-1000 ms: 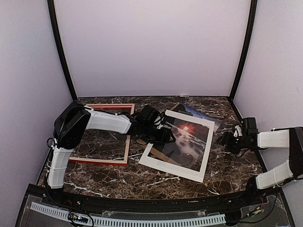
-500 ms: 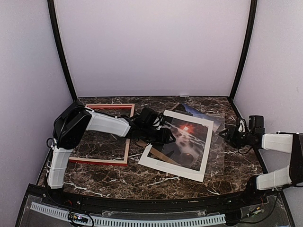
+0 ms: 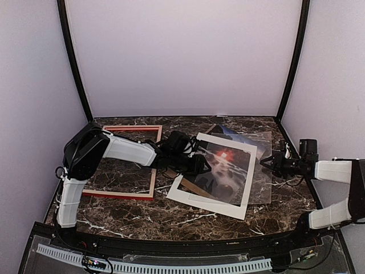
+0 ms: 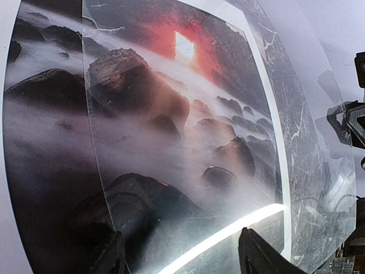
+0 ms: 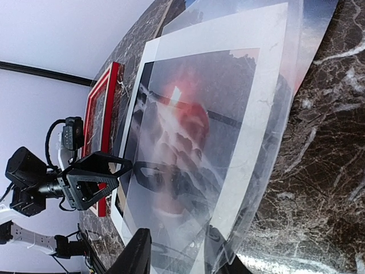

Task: Put the photo into the frame
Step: Pick up the glass panel from the mat board, then move the frame body to the center of the board.

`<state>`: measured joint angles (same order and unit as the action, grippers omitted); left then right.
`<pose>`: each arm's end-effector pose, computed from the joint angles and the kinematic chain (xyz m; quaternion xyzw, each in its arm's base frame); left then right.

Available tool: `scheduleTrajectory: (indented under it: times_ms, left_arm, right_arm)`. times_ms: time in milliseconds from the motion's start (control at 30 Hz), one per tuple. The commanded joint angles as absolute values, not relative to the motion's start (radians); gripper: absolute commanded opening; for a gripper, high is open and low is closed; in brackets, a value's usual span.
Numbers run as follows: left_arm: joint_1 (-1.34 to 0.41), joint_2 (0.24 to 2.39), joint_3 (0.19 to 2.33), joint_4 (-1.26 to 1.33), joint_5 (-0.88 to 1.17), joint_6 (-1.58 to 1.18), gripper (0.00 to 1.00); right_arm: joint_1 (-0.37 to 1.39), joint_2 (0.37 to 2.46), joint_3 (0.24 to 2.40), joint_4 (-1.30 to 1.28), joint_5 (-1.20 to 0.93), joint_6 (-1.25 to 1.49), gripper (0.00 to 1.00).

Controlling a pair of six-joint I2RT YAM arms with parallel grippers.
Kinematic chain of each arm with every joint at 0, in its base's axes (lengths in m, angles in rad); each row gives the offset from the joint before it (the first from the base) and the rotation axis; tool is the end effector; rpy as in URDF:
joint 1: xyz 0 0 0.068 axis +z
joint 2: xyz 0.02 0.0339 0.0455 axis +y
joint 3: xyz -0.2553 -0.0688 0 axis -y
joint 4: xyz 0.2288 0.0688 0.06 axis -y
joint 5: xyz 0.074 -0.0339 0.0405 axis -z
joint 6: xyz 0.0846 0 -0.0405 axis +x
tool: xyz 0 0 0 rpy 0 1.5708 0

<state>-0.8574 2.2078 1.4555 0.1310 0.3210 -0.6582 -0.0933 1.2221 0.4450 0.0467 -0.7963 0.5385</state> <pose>0.3105 -0.3996 0.1164 0.1600 0.8664 -0.4134 0.2301 0.2418 0.0381 0.1469 0.1111 0.8491 0.4283 0.2886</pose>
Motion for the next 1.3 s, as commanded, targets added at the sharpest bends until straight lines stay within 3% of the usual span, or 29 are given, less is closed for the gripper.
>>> scheduleTrajectory:
  times_ms: [0, 167, 467, 667, 1267]
  left_arm:
    - [-0.874, 2.178, 1.418, 0.037, 0.333, -0.647, 0.71]
    - [-0.872, 2.122, 1.415, 0.026, 0.307, -0.576, 0.72]
    - [-0.826, 1.827, 1.34, -0.192, 0.1, -0.46, 0.82]
    - [-0.677, 1.729, 1.247, -0.352, 0.027, -0.477, 0.86]
    - [-0.601, 1.97, 1.31, -0.401, 0.089, -0.435, 0.85]
  right_arm:
    - [-0.087, 1.255, 0.472, 0.092, -0.854, 0.535, 0.27]
    - [-0.087, 1.262, 0.519, 0.042, -0.825, 0.512, 0.0]
    - [-0.086, 1.166, 0.608, -0.08, -0.824, 0.516, 0.0]
    - [-0.084, 1.103, 0.623, -0.065, -0.851, 0.578, 0.0]
    - [-0.077, 1.034, 0.677, -0.108, -0.872, 0.623, 0.0]
